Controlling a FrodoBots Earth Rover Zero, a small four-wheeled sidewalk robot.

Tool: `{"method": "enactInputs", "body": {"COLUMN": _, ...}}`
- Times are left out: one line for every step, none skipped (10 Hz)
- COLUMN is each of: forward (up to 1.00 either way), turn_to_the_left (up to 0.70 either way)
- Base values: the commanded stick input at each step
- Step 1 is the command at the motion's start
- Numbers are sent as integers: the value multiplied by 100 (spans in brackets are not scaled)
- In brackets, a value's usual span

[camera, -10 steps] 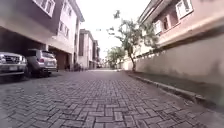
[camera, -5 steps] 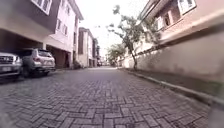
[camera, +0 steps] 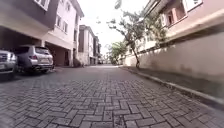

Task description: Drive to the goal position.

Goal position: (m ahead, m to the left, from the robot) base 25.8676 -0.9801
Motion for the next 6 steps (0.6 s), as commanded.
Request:
{"method": "enactInputs", "body": {"forward": 69, "turn_to_the_left": 3}}
{"method": "enactInputs", "body": {"forward": 69, "turn_to_the_left": 3}}
{"method": "enactInputs", "body": {"forward": 69, "turn_to_the_left": 3}}
{"method": "enactInputs", "body": {"forward": 69, "turn_to_the_left": 3}}
{"method": "enactInputs", "body": {"forward": 69, "turn_to_the_left": 3}}
{"method": "enactInputs", "body": {"forward": 69, "turn_to_the_left": 3}}
